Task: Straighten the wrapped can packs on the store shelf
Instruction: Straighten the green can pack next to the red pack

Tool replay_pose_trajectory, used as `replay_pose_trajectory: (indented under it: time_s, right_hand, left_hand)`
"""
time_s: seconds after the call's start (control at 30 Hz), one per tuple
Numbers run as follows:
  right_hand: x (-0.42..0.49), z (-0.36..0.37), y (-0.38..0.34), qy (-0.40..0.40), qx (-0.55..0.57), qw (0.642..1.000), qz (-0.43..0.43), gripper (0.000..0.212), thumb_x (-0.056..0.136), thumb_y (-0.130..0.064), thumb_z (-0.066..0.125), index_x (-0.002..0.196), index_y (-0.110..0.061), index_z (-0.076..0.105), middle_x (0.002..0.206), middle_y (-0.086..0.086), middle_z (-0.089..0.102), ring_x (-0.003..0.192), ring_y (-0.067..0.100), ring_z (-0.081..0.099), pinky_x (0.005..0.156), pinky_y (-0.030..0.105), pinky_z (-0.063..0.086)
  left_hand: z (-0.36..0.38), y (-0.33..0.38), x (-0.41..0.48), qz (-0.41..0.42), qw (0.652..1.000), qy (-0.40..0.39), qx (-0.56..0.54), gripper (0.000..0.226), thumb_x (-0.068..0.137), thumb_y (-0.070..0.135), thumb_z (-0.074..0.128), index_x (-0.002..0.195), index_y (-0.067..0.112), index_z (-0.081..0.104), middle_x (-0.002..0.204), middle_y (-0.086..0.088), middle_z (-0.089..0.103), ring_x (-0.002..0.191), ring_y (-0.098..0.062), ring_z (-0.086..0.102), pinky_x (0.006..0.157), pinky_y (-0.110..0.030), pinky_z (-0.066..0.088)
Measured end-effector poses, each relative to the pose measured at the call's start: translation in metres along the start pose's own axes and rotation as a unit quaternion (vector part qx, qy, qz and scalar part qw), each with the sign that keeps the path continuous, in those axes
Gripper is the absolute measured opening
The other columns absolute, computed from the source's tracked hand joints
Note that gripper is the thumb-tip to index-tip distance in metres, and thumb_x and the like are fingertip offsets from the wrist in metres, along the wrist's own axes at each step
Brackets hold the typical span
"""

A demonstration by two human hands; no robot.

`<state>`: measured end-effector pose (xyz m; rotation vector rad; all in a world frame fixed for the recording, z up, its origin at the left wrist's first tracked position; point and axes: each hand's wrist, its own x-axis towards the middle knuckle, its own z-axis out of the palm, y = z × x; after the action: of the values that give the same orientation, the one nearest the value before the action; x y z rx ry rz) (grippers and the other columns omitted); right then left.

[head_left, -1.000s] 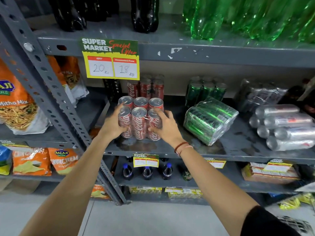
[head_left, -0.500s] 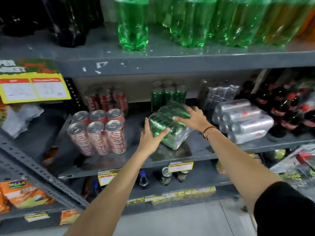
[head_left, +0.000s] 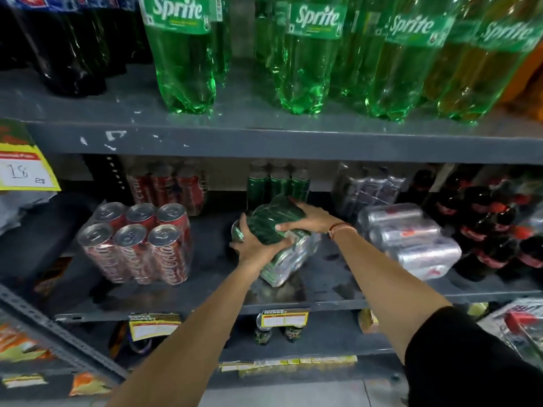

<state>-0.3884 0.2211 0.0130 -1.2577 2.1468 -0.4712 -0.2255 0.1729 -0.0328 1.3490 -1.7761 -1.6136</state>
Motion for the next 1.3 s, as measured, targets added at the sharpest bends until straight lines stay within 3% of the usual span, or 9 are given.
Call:
replay_pose_trajectory:
  time_s: [0.2, 0.43, 0.57, 0.67, 0.83, 0.97, 1.07, 1.17, 1.3]
  right_hand:
    - [-0.028, 0.028, 0.022, 0.192, 0.077, 0.978, 0.020, 0.113, 0.043, -0.087, 0.061, 0.142, -0.045, 0.026, 0.130, 0.003, 0.060, 0.122, 0.025, 0.054, 0.103, 0.037, 0.044]
    - [-0.063, 0.097, 0.040, 0.407, 0.236, 0.880, -0.062, 0.101, 0.062, -0.069, 0.069, 0.143, -0.050, 0.012, 0.144, 0.004, 0.040, 0.134, 0.020, 0.036, 0.108, 0.042, 0.034]
    - [-0.063, 0.112, 0.046, 0.393, 0.270, 0.875, -0.087, 0.103, 0.071, -0.051, 0.072, 0.145, -0.044, 0.001, 0.154, -0.003, 0.023, 0.139, 0.005, 0.021, 0.111, 0.030, 0.025]
    - [-0.064, 0.114, 0.050, 0.378, 0.263, 0.884, -0.084, 0.101, 0.076, -0.043, 0.072, 0.145, -0.038, -0.003, 0.154, -0.005, 0.019, 0.137, 0.001, 0.019, 0.106, 0.017, 0.021]
    - [-0.061, 0.114, 0.059, 0.356, 0.254, 0.896, -0.082, 0.093, 0.084, -0.032, 0.068, 0.146, -0.033, -0.001, 0.154, 0.005, 0.026, 0.140, 0.014, 0.025, 0.101, 0.005, 0.019]
    - [-0.070, 0.089, 0.064, 0.354, 0.299, 0.879, -0.113, 0.084, 0.081, -0.047, 0.066, 0.148, -0.030, 0.018, 0.142, -0.012, 0.034, 0.133, 0.001, 0.031, 0.110, 0.026, 0.028]
    - [-0.061, 0.050, 0.055, 0.337, 0.347, 0.868, -0.115, 0.073, 0.084, -0.051, 0.059, 0.145, -0.031, 0.026, 0.146, -0.003, 0.034, 0.136, 0.009, 0.032, 0.115, 0.034, 0.026]
    - [-0.042, 0.011, 0.042, 0.244, 0.274, 0.923, -0.117, 0.071, 0.086, -0.051, 0.058, 0.146, -0.028, 0.028, 0.153, 0.005, 0.026, 0.141, 0.016, 0.025, 0.114, 0.030, 0.018]
    - [-0.017, -0.001, 0.043, 0.127, 0.095, 0.979, -0.130, 0.062, 0.084, -0.055, 0.057, 0.140, -0.035, 0.039, 0.155, 0.007, 0.027, 0.144, 0.025, 0.019, 0.118, 0.041, 0.013]
  left_hand:
    - [-0.008, -0.004, -0.006, 0.119, 0.991, -0.001, 0.066, 0.131, 0.032, 0.065, 0.083, 0.139, 0.052, 0.010, 0.147, -0.003, 0.036, 0.130, -0.024, 0.041, 0.107, -0.045, 0.038]
    - [-0.014, -0.016, -0.024, 0.317, 0.922, -0.025, 0.222, 0.125, 0.061, 0.045, 0.082, 0.142, 0.044, -0.012, 0.158, -0.006, -0.016, 0.131, -0.003, 0.005, 0.109, -0.038, 0.029]
    - [-0.006, -0.040, -0.019, 0.390, 0.869, 0.050, 0.301, 0.128, 0.064, 0.042, 0.080, 0.136, 0.050, -0.026, 0.154, -0.014, -0.016, 0.136, -0.021, 0.027, 0.094, -0.040, 0.048]
    - [-0.004, -0.055, -0.010, 0.399, 0.840, 0.086, 0.357, 0.129, 0.065, 0.041, 0.078, 0.142, 0.039, -0.025, 0.152, -0.019, -0.024, 0.093, -0.034, 0.069, 0.069, -0.037, 0.059]
    - [-0.003, -0.065, -0.013, 0.364, 0.838, 0.109, 0.391, 0.111, 0.082, 0.039, 0.064, 0.140, 0.036, -0.030, 0.153, -0.016, -0.023, 0.073, -0.029, 0.070, 0.048, -0.031, 0.055]
    - [0.006, -0.056, -0.035, 0.339, 0.889, 0.103, 0.290, 0.101, 0.084, 0.025, 0.066, 0.142, 0.045, -0.014, 0.157, -0.015, -0.011, 0.096, -0.033, 0.067, 0.061, -0.028, 0.053]
    - [0.028, -0.041, -0.066, 0.282, 0.938, 0.136, 0.148, 0.098, 0.084, 0.026, 0.067, 0.148, 0.031, -0.007, 0.156, -0.010, -0.020, 0.127, -0.028, 0.047, 0.084, -0.024, 0.043]
    - [0.063, -0.025, -0.079, 0.244, 0.958, 0.133, 0.071, 0.114, 0.076, 0.042, 0.072, 0.141, 0.037, -0.022, 0.153, -0.009, -0.030, 0.146, -0.027, -0.002, 0.113, -0.041, 0.020]
    - [0.096, -0.007, -0.069, 0.198, 0.969, 0.119, 0.083, 0.135, 0.059, 0.049, 0.082, 0.145, 0.031, -0.020, 0.145, -0.016, -0.043, 0.142, -0.037, -0.020, 0.116, -0.051, 0.015]
